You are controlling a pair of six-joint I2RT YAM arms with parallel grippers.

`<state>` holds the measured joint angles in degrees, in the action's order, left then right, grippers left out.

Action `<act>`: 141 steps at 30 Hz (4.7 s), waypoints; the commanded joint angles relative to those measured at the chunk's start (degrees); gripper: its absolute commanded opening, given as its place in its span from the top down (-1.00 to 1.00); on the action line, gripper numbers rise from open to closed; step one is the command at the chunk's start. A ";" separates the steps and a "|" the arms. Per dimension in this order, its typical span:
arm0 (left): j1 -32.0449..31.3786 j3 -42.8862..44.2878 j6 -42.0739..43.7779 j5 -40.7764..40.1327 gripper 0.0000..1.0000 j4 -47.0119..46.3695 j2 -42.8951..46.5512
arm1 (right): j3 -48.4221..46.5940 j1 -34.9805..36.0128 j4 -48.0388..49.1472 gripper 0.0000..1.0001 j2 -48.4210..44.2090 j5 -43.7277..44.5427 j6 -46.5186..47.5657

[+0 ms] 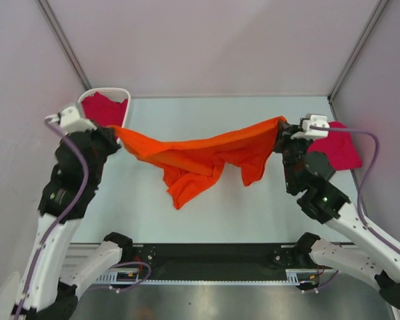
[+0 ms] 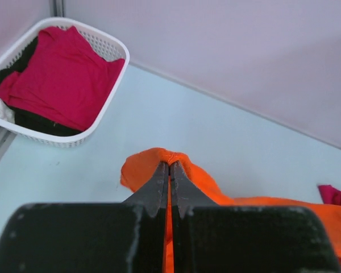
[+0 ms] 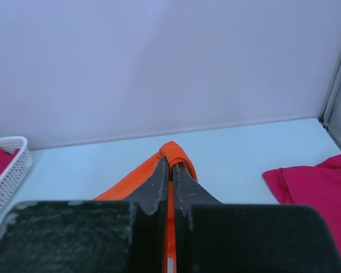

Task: Fold and stack the t-shirts
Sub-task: Flatten out the tshirt, then fold the flattened tshirt in 1/3 of the way

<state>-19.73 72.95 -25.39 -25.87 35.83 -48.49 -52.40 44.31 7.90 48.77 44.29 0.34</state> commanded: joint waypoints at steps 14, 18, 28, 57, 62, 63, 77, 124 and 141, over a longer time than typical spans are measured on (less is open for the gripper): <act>0.48 19.24 6.84 7.32 1.00 14.44 19.40 | 0.63 32.66 28.37 1.00 -6.59 26.10 38.84; 0.48 19.25 7.89 6.71 1.00 13.04 15.38 | 1.77 32.16 40.68 1.00 -1.94 25.85 48.34; 0.65 16.79 10.62 4.16 1.00 2.14 -6.95 | -0.42 1.89 19.81 1.00 6.59 8.37 18.58; 8.82 44.70 5.61 10.31 1.00 -4.65 -77.89 | -36.08 -31.83 15.16 1.00 75.39 -21.53 1.07; 10.85 58.42 6.31 10.40 1.00 -0.07 -84.39 | -46.01 -33.15 12.76 1.00 81.12 -20.92 2.91; 11.20 62.80 6.58 10.49 1.00 1.07 -86.32 | -46.73 -33.33 12.41 1.00 81.74 -20.74 3.17; 12.96 50.05 5.35 16.28 1.00 -2.52 -79.58 | -45.25 -34.03 13.19 1.00 81.40 -20.30 1.51; 12.26 5.10 -2.47 16.46 1.00 1.43 -57.59 | -50.43 -35.09 -34.70 1.00 79.72 -25.31 -13.87; 11.38 0.70 -3.27 16.11 1.00 0.90 -56.99 | -45.69 -34.65 -36.82 1.00 76.57 -20.92 -16.77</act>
<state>-8.14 73.80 -27.99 -8.78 36.99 -107.26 -99.70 9.69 -28.10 128.73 20.40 -15.46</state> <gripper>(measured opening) 0.007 0.021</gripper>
